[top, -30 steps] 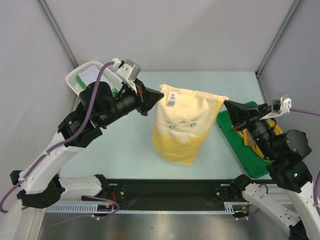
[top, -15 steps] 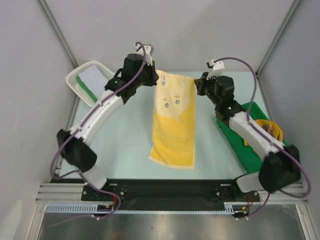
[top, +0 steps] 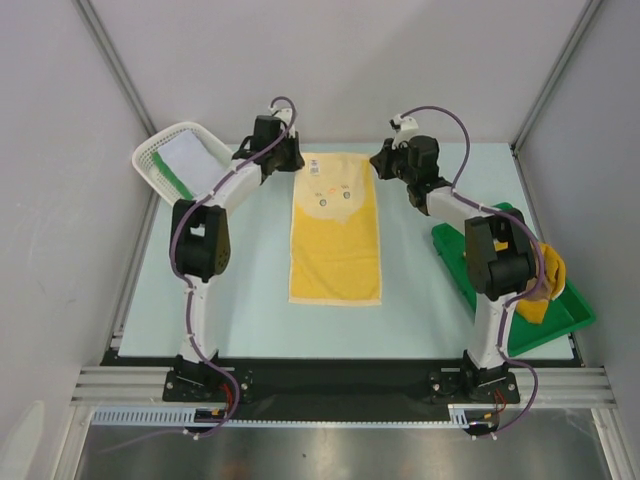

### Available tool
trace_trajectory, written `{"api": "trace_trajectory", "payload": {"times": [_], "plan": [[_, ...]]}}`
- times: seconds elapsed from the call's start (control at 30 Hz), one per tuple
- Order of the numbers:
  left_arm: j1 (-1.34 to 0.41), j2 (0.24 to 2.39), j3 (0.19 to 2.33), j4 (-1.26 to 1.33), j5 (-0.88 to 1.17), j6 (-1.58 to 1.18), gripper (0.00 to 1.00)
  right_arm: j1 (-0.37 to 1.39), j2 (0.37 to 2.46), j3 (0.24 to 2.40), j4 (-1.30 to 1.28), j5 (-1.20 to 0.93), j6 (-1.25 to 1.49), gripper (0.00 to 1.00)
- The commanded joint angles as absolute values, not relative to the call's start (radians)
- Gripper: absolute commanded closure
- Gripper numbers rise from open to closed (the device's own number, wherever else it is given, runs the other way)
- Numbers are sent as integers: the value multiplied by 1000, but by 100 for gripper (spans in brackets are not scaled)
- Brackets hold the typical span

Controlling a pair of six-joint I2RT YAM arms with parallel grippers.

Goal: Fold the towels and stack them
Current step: Flatten out the crumpled towel, then fold the towel

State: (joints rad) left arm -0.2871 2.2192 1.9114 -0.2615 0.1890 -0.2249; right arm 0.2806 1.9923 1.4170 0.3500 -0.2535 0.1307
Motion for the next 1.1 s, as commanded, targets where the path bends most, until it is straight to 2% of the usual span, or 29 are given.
{"api": "trace_trajectory", "payload": {"times": [0.0,0.3,0.67,0.97,1.07], "plan": [[-301,2198,1945,-180,271,-150,100,285,1974,1396,462,-304,130,100],[-302,2022,1637,-68,301,-163,100,287,1826,1217,399,-313,156,100],[-347,1741,1237,-60,279,-204,100,366,1548,860,285,-276,216,100],[-433,1600,996,-103,153,-262,100,468,1373,617,256,-193,281,100],[-437,1557,922,-91,132,-304,95,502,1329,571,218,-167,288,100]]}}
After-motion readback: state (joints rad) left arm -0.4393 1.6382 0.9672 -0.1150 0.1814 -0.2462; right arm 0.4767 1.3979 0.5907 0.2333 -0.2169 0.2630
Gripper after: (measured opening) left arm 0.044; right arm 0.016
